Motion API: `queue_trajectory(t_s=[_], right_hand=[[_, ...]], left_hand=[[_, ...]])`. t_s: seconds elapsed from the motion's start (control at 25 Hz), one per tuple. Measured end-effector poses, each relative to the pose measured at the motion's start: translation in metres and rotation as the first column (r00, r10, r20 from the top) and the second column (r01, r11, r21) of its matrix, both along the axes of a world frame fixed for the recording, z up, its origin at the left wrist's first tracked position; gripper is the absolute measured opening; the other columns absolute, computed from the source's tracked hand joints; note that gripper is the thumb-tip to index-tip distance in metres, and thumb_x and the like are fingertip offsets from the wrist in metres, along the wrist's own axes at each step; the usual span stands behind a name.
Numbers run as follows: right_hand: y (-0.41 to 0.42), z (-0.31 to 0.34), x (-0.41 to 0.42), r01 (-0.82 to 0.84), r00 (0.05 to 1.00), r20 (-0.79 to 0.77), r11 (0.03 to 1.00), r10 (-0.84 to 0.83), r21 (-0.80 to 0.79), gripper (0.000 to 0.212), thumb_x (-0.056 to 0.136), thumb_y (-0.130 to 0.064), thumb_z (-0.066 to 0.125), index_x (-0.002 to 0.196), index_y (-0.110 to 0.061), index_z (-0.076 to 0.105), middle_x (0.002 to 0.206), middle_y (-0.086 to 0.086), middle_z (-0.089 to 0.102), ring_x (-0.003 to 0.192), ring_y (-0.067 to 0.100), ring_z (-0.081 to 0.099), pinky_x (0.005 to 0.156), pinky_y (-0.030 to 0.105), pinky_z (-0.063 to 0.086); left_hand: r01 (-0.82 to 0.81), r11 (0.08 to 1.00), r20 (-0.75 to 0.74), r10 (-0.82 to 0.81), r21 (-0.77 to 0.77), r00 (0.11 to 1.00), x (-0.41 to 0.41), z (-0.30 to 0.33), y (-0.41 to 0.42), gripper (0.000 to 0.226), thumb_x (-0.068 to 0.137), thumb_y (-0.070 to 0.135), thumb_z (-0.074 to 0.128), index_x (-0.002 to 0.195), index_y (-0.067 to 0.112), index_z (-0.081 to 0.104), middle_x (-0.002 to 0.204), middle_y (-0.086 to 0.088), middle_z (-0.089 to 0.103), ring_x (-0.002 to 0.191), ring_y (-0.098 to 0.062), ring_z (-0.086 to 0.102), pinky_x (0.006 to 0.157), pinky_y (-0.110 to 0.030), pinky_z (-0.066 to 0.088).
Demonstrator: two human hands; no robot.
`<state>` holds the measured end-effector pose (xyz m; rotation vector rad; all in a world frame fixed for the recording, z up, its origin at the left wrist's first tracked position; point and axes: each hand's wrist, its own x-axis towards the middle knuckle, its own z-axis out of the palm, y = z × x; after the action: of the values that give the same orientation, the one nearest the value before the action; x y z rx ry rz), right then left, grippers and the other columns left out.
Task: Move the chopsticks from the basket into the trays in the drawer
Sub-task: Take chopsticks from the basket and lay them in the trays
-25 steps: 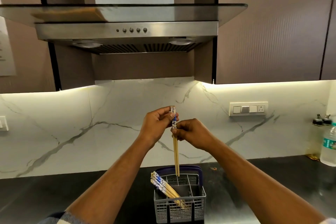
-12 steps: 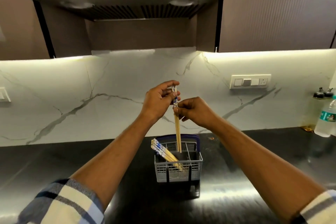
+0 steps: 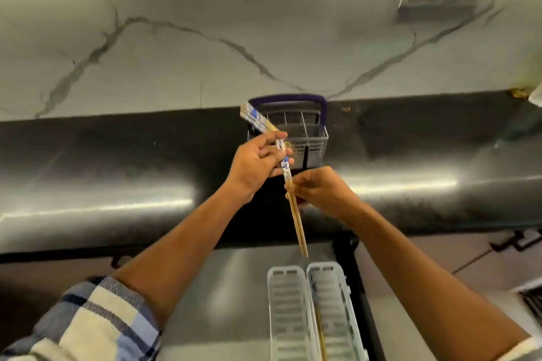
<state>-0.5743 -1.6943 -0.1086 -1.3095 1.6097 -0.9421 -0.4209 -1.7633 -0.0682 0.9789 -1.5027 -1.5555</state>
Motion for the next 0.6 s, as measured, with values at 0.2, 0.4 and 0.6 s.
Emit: queue_trajectory(t_s=[0.2,0.4,0.6], right_hand=[[0.064,-0.106,0.037,0.011,0.999,0.042,0.970,-0.022,0.242,0.011,0.095,-0.019,0.064,0.097,-0.014,0.074,0.089,0.006,0.075,0.082,0.015,0.074,0.084,0.036,0.061],[0.102,-0.172,0.066,0.024,0.992,0.107,0.921,-0.071,0.388,0.012,0.096,-0.015,0.061,0.092,-0.017,0.073,0.091,0.008,0.075,0.086,0.019,0.074,0.085,0.039,0.061],[0.119,-0.227,0.085,0.105,0.989,0.046,0.883,-0.141,0.457,0.015,0.093,-0.016,0.065,0.084,-0.013,0.077,0.080,0.010,0.076,0.077,0.031,0.072,0.080,0.050,0.059]], left_hand=[[0.084,0.981,0.094,-0.102,0.172,0.990,0.023,-0.111,0.048,0.032,0.094,-0.004,0.056,0.119,0.016,0.062,0.104,-0.017,0.070,0.092,-0.027,0.072,0.077,-0.033,0.062],[0.073,0.954,0.214,-0.139,0.290,0.967,0.048,-0.180,0.077,0.032,0.095,-0.002,0.056,0.124,0.009,0.062,0.105,-0.016,0.073,0.090,-0.022,0.074,0.076,-0.028,0.061],[0.002,0.934,0.357,-0.139,0.357,0.924,0.054,-0.215,0.090,0.036,0.091,0.003,0.064,0.125,0.013,0.060,0.112,-0.013,0.072,0.098,-0.024,0.071,0.082,-0.030,0.061]])
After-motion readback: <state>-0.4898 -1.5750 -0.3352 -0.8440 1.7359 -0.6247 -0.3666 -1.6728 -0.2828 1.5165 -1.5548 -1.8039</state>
